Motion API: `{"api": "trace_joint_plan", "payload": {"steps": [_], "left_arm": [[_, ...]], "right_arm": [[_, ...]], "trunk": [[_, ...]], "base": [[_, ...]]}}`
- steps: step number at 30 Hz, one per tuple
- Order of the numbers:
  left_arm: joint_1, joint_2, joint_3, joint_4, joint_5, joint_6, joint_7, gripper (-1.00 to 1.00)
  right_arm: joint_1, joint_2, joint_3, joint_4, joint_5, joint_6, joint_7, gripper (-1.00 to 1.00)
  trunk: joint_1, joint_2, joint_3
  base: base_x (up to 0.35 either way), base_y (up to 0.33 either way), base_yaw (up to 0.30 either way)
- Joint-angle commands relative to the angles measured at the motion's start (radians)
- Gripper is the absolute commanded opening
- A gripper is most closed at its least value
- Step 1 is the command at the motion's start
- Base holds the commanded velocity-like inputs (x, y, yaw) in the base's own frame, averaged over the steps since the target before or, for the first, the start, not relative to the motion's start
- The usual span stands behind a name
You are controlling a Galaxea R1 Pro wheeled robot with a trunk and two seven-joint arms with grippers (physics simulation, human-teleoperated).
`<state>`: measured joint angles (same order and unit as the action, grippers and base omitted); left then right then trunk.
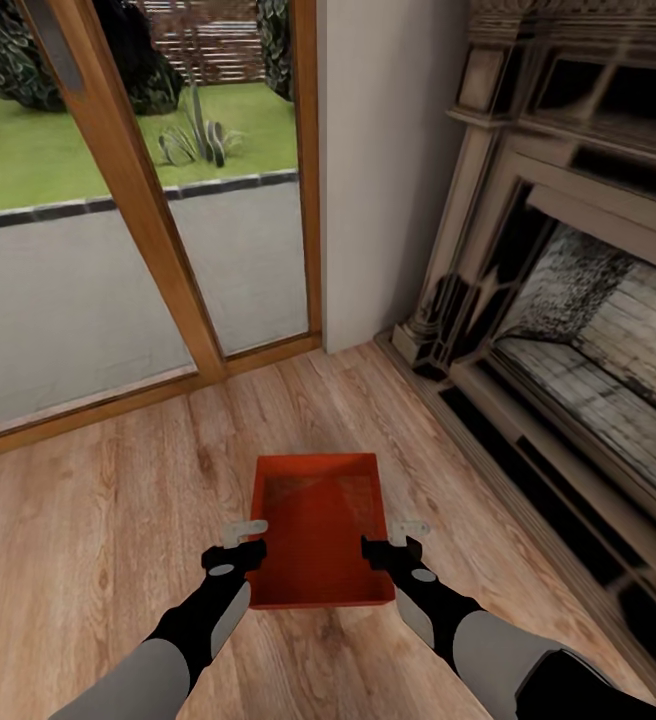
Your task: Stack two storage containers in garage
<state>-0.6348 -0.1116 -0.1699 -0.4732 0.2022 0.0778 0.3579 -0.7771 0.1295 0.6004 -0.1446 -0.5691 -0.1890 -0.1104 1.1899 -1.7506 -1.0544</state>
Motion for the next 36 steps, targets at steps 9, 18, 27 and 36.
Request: {"api": "trace_joint_plan", "payload": {"steps": [9,18,27,36], "left_arm": [[0.0,0.001,-0.009,-0.006,0.009,0.005,0.009,1.0],[0.0,0.001,-0.008,-0.004,0.009,0.005,0.009,1.0],[0.0,0.001,-0.008,-0.008,0.009,0.004,0.009,1.0],[0.0,0.002,-0.008,-0.006,0.009,0.001,0.009,1.0]], "right_arm": [[-0.001,-0.001,0.008,0.0,-0.007,0.003,-0.005,1.0],[-0.001,-0.002,0.006,0.0,-0.008,-0.004,-0.006,1.0],[-0.001,-0.005,0.006,0.001,-0.007,-0.011,-0.006,1.0],[-0.001,-0.041,0.006,0.0,-0.006,-0.011,-0.015,1.0]], "trunk": [[0.035,-0.064,-0.029],[0.069,-0.127,-0.057],[0.104,-0.19,-0.085],[0.119,-0.218,-0.098]], "base": [[0.0,0.0,0.0],[0.0,0.0,0.0],[0.0,0.0,0.0],[0.0,0.0,0.0]]}}
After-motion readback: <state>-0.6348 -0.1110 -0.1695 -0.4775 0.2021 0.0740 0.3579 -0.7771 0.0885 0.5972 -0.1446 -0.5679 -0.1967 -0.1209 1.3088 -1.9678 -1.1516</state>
